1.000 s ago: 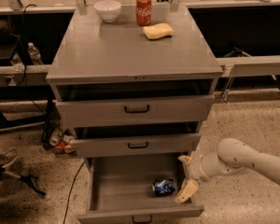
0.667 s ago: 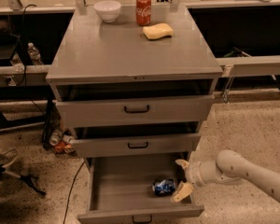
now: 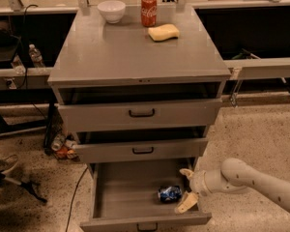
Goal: Pick pepsi can from bottom drawer and place on counter
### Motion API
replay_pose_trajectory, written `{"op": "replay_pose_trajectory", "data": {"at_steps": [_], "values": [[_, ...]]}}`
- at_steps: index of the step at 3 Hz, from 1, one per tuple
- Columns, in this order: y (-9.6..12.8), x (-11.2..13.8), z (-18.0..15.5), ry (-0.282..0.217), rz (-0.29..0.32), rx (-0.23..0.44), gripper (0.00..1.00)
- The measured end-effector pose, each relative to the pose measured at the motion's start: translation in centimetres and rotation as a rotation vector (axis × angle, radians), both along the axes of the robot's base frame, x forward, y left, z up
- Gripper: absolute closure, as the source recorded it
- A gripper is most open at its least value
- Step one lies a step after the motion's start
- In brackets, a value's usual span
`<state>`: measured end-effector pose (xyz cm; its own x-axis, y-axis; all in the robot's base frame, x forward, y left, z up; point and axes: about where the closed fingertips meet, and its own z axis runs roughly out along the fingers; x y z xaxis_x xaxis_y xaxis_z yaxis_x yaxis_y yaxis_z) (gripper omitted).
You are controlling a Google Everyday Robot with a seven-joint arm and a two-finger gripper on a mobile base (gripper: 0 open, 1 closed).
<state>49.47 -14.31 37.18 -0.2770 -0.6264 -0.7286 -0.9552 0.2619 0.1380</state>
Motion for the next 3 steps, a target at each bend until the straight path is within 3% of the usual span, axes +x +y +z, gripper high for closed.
{"op": "replay_pose_trajectory", "data": {"at_steps": [3], "values": [[-0.2,2.9,-7.0,-0.072,0.019,-0.066,0.00]]}}
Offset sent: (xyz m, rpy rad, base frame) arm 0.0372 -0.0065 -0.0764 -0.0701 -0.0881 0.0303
